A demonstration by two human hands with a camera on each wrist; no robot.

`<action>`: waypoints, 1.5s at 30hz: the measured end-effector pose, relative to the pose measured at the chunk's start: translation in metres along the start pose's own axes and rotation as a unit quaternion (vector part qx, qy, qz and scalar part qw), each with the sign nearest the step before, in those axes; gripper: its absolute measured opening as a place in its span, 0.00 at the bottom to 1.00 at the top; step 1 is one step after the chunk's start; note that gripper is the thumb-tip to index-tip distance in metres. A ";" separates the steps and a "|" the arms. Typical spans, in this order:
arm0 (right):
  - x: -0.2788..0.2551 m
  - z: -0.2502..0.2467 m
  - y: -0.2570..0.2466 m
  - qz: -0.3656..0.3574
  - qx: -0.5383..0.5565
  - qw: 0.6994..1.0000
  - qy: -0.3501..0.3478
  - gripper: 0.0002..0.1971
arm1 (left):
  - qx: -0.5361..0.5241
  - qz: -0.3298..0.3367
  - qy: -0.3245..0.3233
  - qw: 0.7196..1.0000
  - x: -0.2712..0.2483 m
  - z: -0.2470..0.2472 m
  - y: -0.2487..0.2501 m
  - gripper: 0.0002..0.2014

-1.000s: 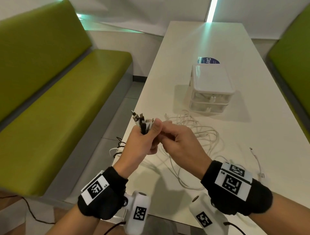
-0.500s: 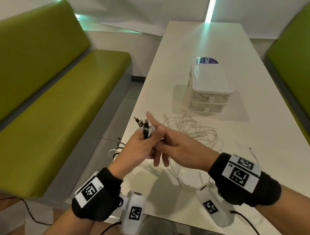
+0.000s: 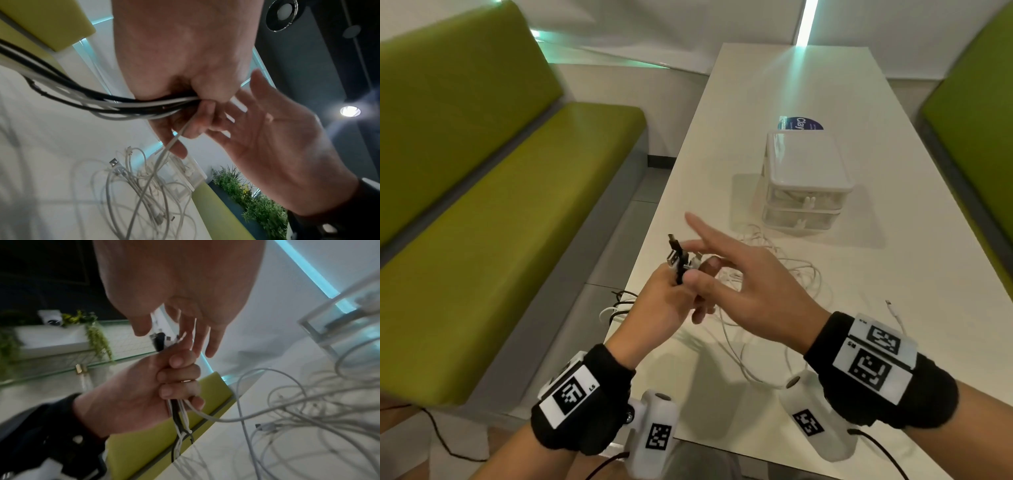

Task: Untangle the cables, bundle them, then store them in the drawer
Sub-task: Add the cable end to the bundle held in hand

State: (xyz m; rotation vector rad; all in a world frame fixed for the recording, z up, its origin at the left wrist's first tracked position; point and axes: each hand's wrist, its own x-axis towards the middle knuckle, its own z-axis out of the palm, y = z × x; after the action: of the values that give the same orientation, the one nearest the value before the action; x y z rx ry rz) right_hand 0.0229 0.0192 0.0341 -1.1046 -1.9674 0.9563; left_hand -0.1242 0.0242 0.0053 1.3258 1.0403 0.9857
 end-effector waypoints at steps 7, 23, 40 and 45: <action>0.004 0.014 0.000 -0.067 -0.107 0.992 -0.028 0.28 | 0.077 -0.036 0.030 0.996 0.001 0.000 -0.010 0.23; -0.004 0.027 0.017 0.106 0.036 0.991 -0.067 0.28 | -0.119 0.055 0.137 0.982 0.004 -0.023 0.006 0.24; -0.009 -0.017 0.060 0.034 -0.264 0.957 -0.120 0.14 | 0.407 -0.042 0.002 0.913 0.005 -0.017 -0.012 0.22; -0.027 -0.036 0.090 0.100 -0.278 0.944 -0.149 0.22 | 0.447 -0.064 0.162 0.877 0.013 -0.061 -0.003 0.21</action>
State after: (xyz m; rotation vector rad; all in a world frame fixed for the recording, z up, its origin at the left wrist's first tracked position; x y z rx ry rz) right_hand 0.0987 0.0383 -0.0291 -1.5670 -2.5032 0.7090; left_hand -0.1798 0.0524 0.0033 1.8156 1.9649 0.6296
